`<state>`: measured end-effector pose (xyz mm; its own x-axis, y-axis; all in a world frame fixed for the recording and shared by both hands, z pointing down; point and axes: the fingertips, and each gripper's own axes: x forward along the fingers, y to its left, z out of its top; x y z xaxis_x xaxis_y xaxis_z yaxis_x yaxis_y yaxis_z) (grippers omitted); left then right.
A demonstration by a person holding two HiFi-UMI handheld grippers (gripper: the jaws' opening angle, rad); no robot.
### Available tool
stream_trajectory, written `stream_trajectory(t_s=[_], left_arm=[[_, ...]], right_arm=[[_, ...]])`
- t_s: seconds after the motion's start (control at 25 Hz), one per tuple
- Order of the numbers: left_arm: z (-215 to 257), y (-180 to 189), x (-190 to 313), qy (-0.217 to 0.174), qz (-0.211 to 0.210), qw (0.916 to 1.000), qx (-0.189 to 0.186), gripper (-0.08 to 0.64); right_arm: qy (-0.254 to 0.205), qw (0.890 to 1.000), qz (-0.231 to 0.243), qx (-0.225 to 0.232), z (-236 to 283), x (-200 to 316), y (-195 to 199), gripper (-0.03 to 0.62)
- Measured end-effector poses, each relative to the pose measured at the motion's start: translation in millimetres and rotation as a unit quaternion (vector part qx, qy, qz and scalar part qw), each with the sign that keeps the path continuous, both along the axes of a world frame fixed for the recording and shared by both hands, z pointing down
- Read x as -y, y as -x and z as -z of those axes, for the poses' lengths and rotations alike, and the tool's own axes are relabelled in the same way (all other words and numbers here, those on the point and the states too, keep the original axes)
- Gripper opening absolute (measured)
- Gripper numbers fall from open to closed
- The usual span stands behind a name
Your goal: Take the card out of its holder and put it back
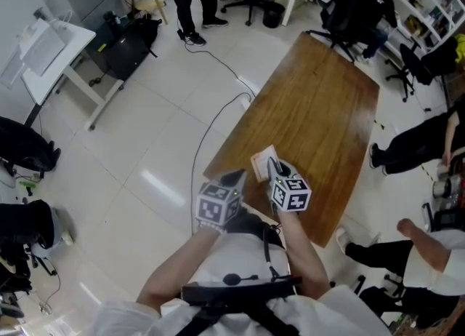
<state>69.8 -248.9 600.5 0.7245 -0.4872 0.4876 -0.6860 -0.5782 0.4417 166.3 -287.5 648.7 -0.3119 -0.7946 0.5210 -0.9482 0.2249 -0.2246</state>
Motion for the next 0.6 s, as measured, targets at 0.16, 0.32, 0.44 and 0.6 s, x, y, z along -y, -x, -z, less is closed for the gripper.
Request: stream_trajectory(t_s=[0.16,0.32,0.44,0.6], left_arm=[[0.2,1.9,-1.6,0.002,-0.003,1.0,-0.003,-0.005],[0.2,1.9,-3.4,0.006,-0.002,1.0,-0.004,-0.005],[0.8,2.1,-2.4,0.004,-0.002,1.0,-0.005,-0.005],[3.7,2.2,-3.5,-0.001,-0.004,0.9999,-0.01,-0.005]], right_arm=[[-0.006,1.0,-0.003,-0.001,7.9,0.7,-1.3,0.021],[-0.014,1.0,-0.004,0.0,18.0,0.6,-4.9,0.021],[-0.022,1.0,-0.007,-0.002,27.4,1.8,-7.3,0.021],[-0.034,0.999,-0.01,-0.005,39.3,0.6,-9.2,0.021]])
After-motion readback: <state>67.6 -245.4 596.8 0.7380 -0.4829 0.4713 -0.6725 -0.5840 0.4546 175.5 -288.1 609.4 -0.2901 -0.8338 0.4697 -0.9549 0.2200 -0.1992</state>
